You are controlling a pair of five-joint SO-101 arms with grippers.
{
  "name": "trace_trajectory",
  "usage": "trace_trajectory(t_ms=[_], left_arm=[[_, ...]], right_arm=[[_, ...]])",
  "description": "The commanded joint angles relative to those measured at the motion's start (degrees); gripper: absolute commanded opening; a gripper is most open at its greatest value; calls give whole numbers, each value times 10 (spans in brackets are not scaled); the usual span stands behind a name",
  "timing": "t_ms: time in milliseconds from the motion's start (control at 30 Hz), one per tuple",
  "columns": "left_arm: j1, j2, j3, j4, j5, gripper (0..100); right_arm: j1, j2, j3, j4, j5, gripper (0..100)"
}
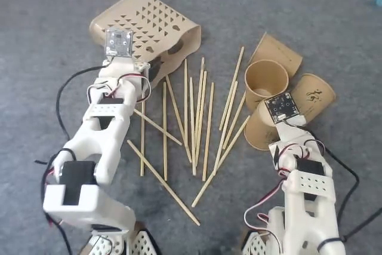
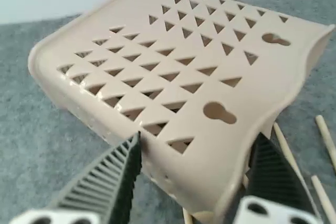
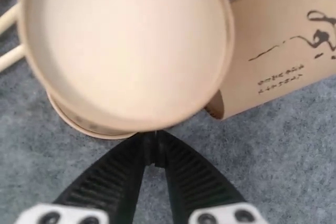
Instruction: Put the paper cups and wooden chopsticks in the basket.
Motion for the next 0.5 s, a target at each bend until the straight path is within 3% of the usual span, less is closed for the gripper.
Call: trace_trajectory(t_ms=[0,467], left_arm=[[-5,-3,1,-35,-8,309],[-19,91,-67,-55,-11,308]], right_arm=[[-5,-15,-2,-9,6,9],[-4,-16,-2,-7,6,9]])
